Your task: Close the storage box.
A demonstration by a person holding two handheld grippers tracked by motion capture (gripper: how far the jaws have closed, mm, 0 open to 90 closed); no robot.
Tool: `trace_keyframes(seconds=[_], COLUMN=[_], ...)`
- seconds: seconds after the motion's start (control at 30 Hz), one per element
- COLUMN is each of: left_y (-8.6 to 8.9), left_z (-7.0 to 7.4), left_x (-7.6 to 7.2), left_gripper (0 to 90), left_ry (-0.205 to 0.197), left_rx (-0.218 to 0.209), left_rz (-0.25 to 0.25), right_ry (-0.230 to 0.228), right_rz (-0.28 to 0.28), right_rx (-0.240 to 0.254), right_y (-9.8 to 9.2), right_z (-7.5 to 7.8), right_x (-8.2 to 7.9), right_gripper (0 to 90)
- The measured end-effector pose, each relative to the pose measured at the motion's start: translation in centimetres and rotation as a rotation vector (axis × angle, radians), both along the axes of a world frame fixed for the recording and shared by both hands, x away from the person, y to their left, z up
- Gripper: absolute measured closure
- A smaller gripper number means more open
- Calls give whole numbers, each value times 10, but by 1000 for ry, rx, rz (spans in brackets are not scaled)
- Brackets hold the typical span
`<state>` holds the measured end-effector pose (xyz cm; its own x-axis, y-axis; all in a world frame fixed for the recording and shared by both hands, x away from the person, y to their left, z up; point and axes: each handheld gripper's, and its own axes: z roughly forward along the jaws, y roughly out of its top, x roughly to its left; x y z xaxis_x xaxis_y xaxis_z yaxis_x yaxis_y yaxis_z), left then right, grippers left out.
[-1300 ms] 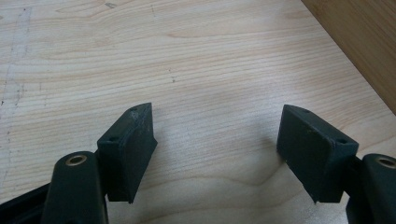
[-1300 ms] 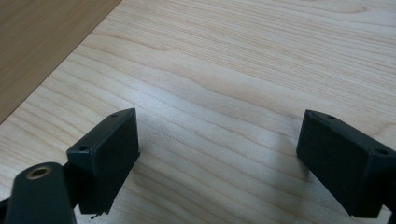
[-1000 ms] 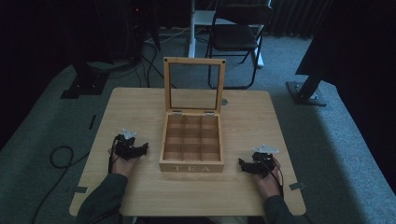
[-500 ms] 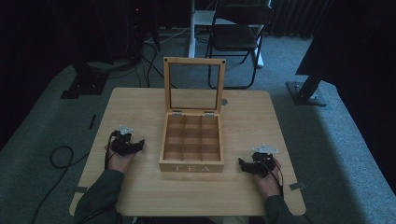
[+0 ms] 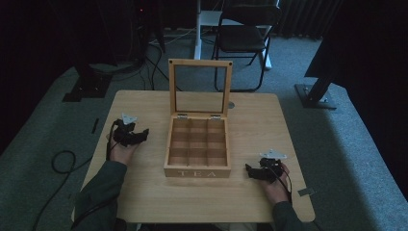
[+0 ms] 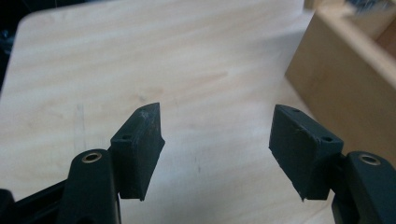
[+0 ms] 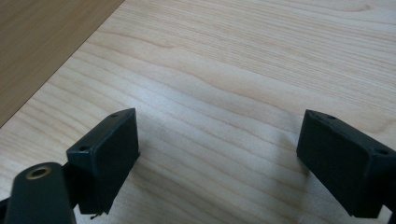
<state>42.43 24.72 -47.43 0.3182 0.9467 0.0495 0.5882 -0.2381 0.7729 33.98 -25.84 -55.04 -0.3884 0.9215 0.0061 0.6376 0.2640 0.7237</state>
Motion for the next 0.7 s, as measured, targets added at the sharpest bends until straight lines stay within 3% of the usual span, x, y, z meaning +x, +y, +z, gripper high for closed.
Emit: trace_keyframes(seconds=[0.33,0.7], left_y=[-14,-23], left_z=[28,44], left_x=[16,36], left_gripper=[345,339], left_ry=[-37,-59], left_rx=[-6,-27], left_rz=[-55,-94], right_ry=[-1,0], right_rz=[5,5], right_rx=[1,0], right_y=[0,0], right_z=[0,0], right_x=[-1,-1], right_gripper=[124,125])
